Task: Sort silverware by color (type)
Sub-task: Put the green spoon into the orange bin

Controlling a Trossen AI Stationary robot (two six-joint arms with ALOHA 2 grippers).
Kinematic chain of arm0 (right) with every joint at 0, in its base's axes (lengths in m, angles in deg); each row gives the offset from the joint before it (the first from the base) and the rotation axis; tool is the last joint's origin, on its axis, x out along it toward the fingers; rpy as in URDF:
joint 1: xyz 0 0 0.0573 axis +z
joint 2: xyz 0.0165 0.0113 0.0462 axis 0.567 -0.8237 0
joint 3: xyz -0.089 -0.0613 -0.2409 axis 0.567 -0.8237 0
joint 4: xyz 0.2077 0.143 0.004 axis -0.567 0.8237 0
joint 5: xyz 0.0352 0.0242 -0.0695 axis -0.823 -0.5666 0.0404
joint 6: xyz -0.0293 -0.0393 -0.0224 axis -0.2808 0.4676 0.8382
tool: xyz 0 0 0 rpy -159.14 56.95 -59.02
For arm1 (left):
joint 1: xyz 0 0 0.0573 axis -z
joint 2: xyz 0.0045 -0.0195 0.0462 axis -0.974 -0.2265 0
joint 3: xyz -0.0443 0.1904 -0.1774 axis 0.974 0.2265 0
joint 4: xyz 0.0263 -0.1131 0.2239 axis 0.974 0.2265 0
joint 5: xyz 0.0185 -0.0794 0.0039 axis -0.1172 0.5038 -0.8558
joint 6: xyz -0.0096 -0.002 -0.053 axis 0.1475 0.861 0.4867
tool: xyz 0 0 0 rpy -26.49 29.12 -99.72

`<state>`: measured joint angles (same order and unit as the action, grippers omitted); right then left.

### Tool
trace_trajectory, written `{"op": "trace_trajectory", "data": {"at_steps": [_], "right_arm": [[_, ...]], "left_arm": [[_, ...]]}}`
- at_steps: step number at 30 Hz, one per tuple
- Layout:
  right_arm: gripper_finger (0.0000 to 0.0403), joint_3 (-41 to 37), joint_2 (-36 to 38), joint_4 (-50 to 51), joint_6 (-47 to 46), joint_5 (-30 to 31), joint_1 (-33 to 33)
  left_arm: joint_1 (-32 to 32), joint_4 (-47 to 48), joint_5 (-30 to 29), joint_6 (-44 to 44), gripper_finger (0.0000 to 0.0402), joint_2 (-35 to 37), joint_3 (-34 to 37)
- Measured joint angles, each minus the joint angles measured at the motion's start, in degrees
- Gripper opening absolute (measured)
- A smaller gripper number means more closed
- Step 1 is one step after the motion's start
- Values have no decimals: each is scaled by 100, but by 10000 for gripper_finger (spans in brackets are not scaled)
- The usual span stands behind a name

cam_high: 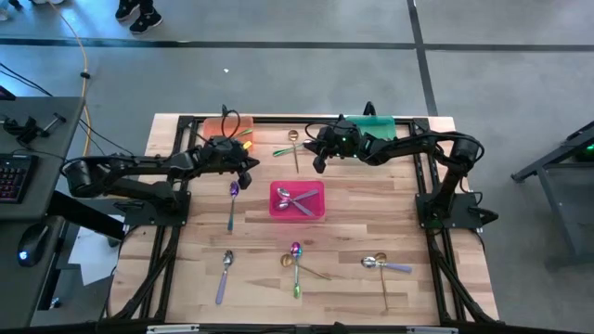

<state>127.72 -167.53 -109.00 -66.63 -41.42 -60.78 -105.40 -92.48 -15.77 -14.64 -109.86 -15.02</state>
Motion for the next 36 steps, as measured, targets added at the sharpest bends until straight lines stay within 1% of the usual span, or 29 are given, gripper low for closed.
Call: {"op": "trace_trajectory", "data": {"at_steps": [5,8,15,17,19,22,24,28,30,34,36], "right_arm": [[0,0,0,127,-97,2,-13],[0,11,0,291,-52,2,-26],[1,558,0,1476,317,26,-163],[5,705,0,1776,246,23,-190],[15,838,0,2031,-59,23,-226],[37,976,2,2198,-502,14,-286],[56,1061,2,2215,-736,0,-329],[91,1237,4,2197,-852,2,-346],[103,1275,4,2199,-641,-1,-325],[108,1256,7,2372,111,5,-188],[103,1133,7,2375,223,27,-75]], "left_arm": [[0,147,-308,-277,10,-470,-361],[0,165,-374,-497,10,-770,-585],[-21,-117,-1006,-1076,10,-1372,-1096],[-56,-117,-1012,-851,10,-1511,-1239],[-107,-117,-892,-402,10,-1683,-1363],[-157,-120,-860,104,10,-1904,-1484],[-160,-115,-858,248,10,-2028,-1516],[-160,-72,-817,239,10,-2173,-1515],[-160,-100,-748,56,10,-2187,-1482],[-97,-118,-751,-812,10,-2187,-1479],[-62,-195,-753,-958,10,-2187,-1477]]}}
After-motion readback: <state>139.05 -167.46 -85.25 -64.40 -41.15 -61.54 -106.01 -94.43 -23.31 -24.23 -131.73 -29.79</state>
